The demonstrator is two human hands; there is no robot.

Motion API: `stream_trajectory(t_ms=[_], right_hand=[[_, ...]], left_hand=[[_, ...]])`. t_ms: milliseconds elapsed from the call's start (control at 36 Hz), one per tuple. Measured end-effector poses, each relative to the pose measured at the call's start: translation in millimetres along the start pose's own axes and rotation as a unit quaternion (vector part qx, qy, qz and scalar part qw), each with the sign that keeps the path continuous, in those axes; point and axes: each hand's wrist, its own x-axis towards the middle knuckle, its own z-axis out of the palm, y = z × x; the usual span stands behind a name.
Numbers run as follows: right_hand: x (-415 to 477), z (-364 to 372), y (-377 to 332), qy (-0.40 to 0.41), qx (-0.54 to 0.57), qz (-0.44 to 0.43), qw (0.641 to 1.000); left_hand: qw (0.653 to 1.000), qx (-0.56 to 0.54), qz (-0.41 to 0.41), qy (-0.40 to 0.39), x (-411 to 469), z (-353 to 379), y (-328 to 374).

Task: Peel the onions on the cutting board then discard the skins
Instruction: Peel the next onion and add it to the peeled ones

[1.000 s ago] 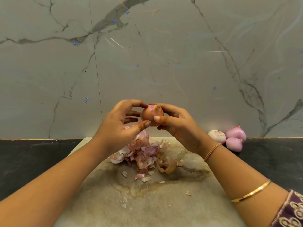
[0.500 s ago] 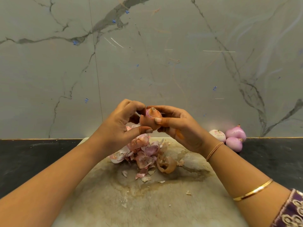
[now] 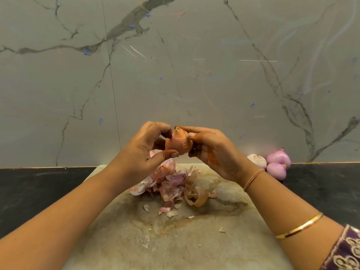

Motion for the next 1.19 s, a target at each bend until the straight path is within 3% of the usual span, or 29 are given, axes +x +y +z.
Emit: stream_trajectory(t_ms=[806, 1194], right_hand=[[0.8, 3.0, 2.8, 0.019, -0.010, 0.019, 1.000], [1.1, 5.9, 2.2, 0.015, -0.024, 0.022, 0.999]], left_hand=[[0.998, 0.062, -0.004, -0.003, -1.4, 2.3, -3.4], [1.000, 0.028, -0.012, -0.002, -1.9, 2.8, -0.4]])
